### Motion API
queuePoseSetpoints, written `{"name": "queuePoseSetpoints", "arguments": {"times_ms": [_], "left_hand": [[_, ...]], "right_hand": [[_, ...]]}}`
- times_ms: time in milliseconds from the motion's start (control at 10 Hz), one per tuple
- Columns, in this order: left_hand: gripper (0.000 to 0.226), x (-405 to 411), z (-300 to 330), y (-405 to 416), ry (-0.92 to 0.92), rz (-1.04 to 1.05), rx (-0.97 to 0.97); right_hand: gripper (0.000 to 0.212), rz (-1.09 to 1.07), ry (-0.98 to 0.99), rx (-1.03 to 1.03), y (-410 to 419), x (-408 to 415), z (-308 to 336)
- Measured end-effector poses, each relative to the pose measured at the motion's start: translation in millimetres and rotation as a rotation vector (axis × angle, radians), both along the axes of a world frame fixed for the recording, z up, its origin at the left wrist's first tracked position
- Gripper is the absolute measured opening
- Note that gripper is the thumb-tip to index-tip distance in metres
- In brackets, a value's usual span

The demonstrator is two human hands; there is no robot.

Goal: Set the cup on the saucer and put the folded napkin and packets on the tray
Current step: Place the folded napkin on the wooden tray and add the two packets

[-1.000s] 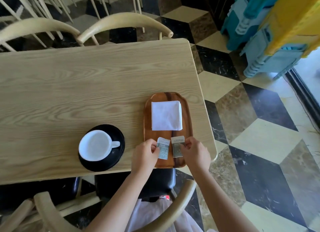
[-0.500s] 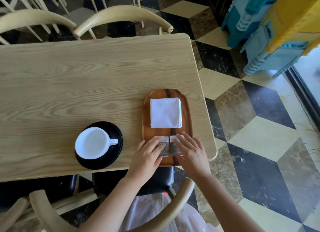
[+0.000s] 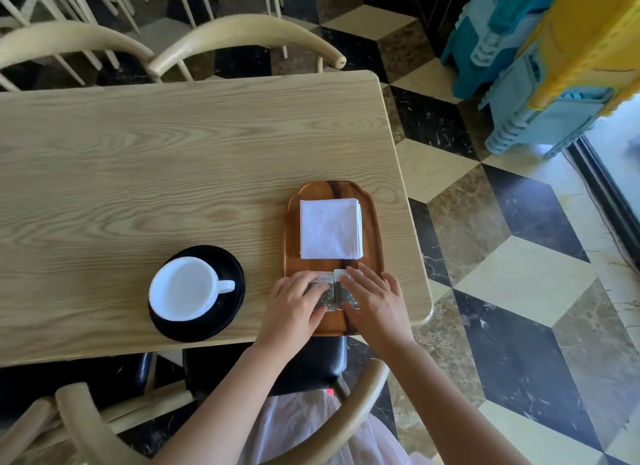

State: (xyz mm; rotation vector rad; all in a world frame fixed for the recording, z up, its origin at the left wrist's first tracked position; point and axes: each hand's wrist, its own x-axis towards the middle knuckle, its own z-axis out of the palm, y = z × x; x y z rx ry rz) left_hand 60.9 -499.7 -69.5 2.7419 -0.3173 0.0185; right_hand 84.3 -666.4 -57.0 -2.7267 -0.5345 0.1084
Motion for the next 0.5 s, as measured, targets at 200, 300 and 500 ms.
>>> {"name": "queuePoseSetpoints", "arguments": {"times_ms": [200, 300, 500], "left_hand": [[0.033, -0.4, 3.9, -1.7, 0.021, 0.0, -0.004], [0.033, 0.6, 10.9, 0.0, -0.009, -0.001, -0.024], [0.028, 20.3, 62.7, 18.0, 0.013, 0.034, 0.023]], "right_hand": [[0.039, 0.003, 0.013, 0.011, 1.4, 1.3, 1.0], [0.033, -0.03, -0.035, 0.038, 4.2, 4.0, 13.4], [0.023, 0.079, 0.01, -0.062, 28.3, 33.7, 70.4]]}}
